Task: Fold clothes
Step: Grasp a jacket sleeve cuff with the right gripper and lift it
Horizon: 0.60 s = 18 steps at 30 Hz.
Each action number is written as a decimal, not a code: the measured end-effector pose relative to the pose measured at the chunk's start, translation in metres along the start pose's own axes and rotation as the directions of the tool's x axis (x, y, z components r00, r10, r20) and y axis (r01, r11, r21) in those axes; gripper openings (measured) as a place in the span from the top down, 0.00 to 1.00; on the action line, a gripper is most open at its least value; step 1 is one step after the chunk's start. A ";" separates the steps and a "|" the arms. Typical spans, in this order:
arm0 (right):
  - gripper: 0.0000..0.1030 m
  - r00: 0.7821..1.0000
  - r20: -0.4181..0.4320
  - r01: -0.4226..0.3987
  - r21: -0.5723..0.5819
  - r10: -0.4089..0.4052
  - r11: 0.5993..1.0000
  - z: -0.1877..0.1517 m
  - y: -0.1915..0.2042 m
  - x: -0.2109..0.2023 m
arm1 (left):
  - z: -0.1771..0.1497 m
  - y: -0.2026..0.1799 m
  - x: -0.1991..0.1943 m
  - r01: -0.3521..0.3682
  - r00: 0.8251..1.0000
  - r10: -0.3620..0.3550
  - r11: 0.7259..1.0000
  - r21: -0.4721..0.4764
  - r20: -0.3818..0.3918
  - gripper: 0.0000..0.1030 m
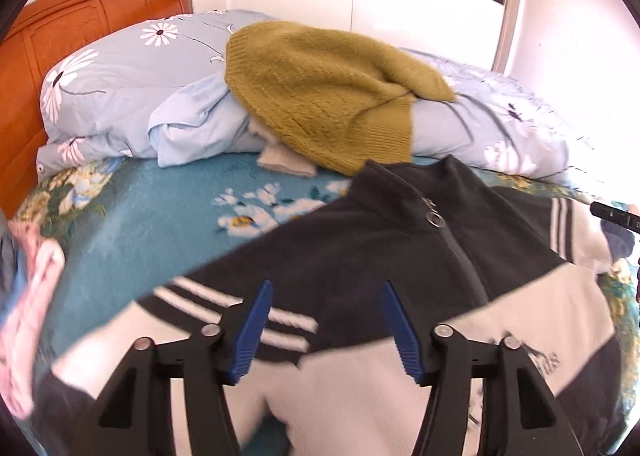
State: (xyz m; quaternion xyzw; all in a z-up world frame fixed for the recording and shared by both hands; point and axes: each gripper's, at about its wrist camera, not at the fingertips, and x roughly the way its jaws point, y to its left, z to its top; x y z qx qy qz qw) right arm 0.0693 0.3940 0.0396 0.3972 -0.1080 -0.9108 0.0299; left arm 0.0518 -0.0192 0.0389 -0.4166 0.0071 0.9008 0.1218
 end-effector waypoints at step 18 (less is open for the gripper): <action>0.42 0.970 0.181 -0.048 0.793 -0.161 0.607 -0.085 -0.246 -0.074 | -0.075 -0.029 -0.030 0.085 0.991 -0.105 0.970 -0.228 -0.079 0.35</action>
